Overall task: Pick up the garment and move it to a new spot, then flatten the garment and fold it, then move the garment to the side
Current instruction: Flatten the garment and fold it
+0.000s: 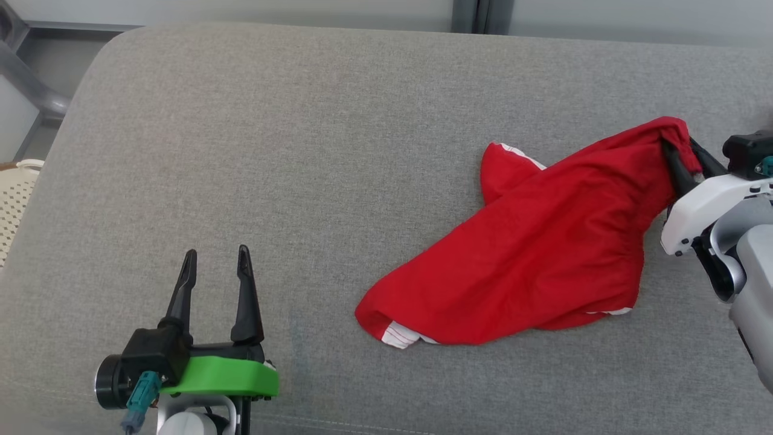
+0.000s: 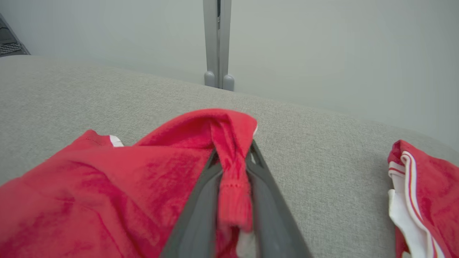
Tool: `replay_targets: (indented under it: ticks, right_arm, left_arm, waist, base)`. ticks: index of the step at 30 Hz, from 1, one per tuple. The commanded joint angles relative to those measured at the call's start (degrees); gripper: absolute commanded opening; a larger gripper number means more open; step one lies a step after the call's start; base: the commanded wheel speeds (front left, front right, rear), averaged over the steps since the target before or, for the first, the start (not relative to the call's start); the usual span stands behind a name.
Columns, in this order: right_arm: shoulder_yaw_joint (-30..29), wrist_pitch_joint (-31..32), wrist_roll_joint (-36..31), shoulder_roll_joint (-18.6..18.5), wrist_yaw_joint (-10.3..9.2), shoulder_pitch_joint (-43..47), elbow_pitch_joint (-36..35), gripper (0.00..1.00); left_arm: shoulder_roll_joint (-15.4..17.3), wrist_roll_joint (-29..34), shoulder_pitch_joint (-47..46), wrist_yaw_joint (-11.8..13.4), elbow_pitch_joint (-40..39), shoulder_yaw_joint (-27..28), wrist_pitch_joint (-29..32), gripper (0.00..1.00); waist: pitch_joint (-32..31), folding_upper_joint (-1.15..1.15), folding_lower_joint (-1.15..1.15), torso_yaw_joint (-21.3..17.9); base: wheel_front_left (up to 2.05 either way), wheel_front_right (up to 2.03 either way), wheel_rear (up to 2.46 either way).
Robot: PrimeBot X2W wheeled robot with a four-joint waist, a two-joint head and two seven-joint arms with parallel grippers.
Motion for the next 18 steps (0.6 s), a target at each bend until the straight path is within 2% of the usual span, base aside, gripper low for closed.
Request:
replay_targets:
  ticks: [1,5,9,18]
  right_arm:
    - [0.6,-1.2,0.5,0.2,-0.09,-1.1,1.2,1.0]
    - [1.8,-4.3,1.2,0.4,-0.09,-2.0,3.3,1.0]
    - [2.9,-5.6,1.8,0.3,-0.09,-0.1,1.6,1.0]
    - [1.4,-5.8,4.7,-0.6,-0.1,14.4,-13.2,1.0]
  left_arm:
    - [0.1,-0.5,-1.1,0.3,0.0,0.0,0.0,1.0]
    - [0.1,-0.2,-0.6,0.6,0.1,0.4,0.0,1.0]
    - [0.1,0.5,0.0,0.2,0.4,1.1,0.0,1.0]
    - [0.1,1.2,1.7,-0.4,0.3,2.9,0.0,1.0]
  waist:
    - [0.5,0.0,0.0,0.4]
    - [-0.1,0.0,0.0,-0.9]
    - [-1.4,0.0,0.0,-2.6]
    - [-3.6,0.0,0.0,-5.8]
  base:
    - [0.0,0.0,0.0]
    - [0.0,0.0,0.0]
    - [0.0,0.0,0.0]
    - [0.0,0.0,0.0]
